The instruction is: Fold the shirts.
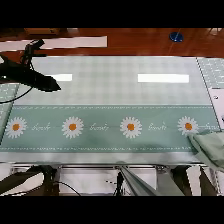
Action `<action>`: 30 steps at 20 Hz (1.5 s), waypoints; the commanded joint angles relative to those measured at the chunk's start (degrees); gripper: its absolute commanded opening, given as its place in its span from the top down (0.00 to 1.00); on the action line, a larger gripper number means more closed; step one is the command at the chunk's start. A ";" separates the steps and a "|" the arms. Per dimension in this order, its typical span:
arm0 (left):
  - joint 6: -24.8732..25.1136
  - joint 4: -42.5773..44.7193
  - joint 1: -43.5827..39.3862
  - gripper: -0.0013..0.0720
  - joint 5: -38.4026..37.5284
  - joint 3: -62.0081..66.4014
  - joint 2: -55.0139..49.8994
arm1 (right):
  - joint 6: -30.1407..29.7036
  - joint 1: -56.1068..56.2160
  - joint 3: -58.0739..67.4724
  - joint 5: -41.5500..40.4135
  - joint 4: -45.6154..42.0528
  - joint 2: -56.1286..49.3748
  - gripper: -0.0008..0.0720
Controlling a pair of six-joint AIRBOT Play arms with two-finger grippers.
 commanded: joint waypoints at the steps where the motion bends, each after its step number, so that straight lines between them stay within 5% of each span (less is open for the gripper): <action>1: 0.44 0.15 0.83 0.89 1.38 0.00 0.00 | 0.26 -3.82 -4.70 2.10 -7.54 0.17 0.95; 4: 0.24 0.15 1.75 0.89 2.51 0.00 0.00 | -2.89 -5.77 -12.13 1.42 -14.01 0.17 0.92; 7: 0.26 0.17 2.25 0.89 3.56 0.00 0.00 | -5.46 -6.80 -17.97 -2.93 -16.39 0.15 0.43; 10: 0.26 0.15 2.10 0.87 4.61 0.00 -0.04 | -6.12 -6.73 -18.78 -12.70 -15.34 -0.22 0.36; 11: 0.26 0.07 2.10 0.66 4.59 0.00 -0.11 | -5.99 -6.73 -17.35 -16.79 -12.33 -0.83 0.37; 13: 0.26 -0.07 2.08 0.03 4.98 0.00 -0.33 | -7.93 -6.67 -11.19 -27.52 5.97 -3.54 0.37; 16: 0.22 -0.04 2.08 0.02 10.71 0.00 -0.61 | -18.01 -1.92 0.11 -40.15 46.29 -9.73 0.38; 17: -0.83 -0.02 2.08 0.03 12.72 0.00 -0.57 | -19.69 2.75 3.45 -40.11 52.48 -12.35 0.39; 19: -2.78 0.02 1.73 0.32 13.79 0.11 -0.04 | -19.80 14.78 7.45 -37.62 50.82 -16.15 0.39; 22: -2.82 3.76 -1.46 0.32 13.66 0.11 1.14 | -20.98 35.93 8.00 -36.22 36.06 -18.84 0.42; 25: -8.11 17.40 -9.16 0.41 11.85 0.11 1.40 | -20.22 52.26 7.98 -34.10 20.52 -20.96 0.42; 29: -16.83 29.03 -19.80 0.38 18.73 0.11 2.51 | -15.87 60.78 7.98 -36.54 18.53 -22.12 0.41; 30: -18.36 29.09 -20.87 0.26 21.51 0.11 2.25 | -14.60 61.24 7.98 -37.99 19.15 -22.12 0.41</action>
